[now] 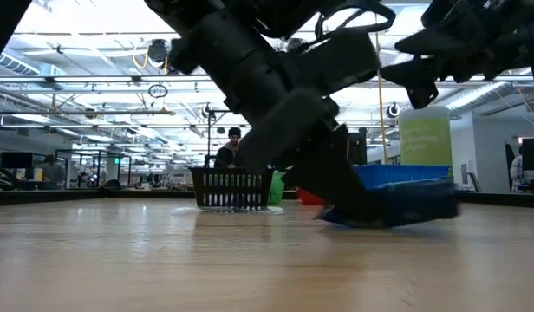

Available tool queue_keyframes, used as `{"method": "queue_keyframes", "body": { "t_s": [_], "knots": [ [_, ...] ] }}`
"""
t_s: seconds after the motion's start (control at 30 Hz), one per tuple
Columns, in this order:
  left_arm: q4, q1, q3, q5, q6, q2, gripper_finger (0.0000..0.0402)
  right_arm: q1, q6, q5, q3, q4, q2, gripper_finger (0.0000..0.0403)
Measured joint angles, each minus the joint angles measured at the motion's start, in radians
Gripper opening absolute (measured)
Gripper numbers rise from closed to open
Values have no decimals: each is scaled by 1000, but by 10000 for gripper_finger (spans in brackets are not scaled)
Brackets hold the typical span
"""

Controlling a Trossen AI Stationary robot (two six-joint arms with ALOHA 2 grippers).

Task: Pick & Place Travel size toiletries
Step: Put the blue shave cream into the blue bin

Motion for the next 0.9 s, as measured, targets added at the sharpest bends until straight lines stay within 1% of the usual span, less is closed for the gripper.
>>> {"method": "queue_keyframes", "body": {
  "t_s": [0.07,0.13,0.23,0.37,0.43,0.5,0.53,0.63,0.77,0.9],
  "knots": [
    [-12,-11,-1,-92,50,-17,62,0,0,-20,0,8,0,208],
    [-34,-23,-5,-207,105,-34,46,0,6,-20,0,15,0,208],
    [-40,-44,-5,-404,192,-78,31,0,22,-20,0,12,0,208],
    [-14,-69,-1,-728,336,-131,31,0,20,-12,0,4,0,208],
    [26,-71,-2,-847,440,-142,36,0,2,16,0,8,4,208],
    [51,-67,-2,-900,528,-155,36,0,-20,48,1,8,11,208],
    [64,-62,-2,-908,554,-162,35,0,-32,62,1,13,20,209],
    [62,-41,-2,-916,566,-167,28,0,-42,63,1,19,46,225],
    [60,-24,-2,-933,579,-166,25,0,-17,71,1,25,95,267],
    [62,-19,-2,-917,582,-166,30,0,-7,184,1,60,173,308]
  ]
}}
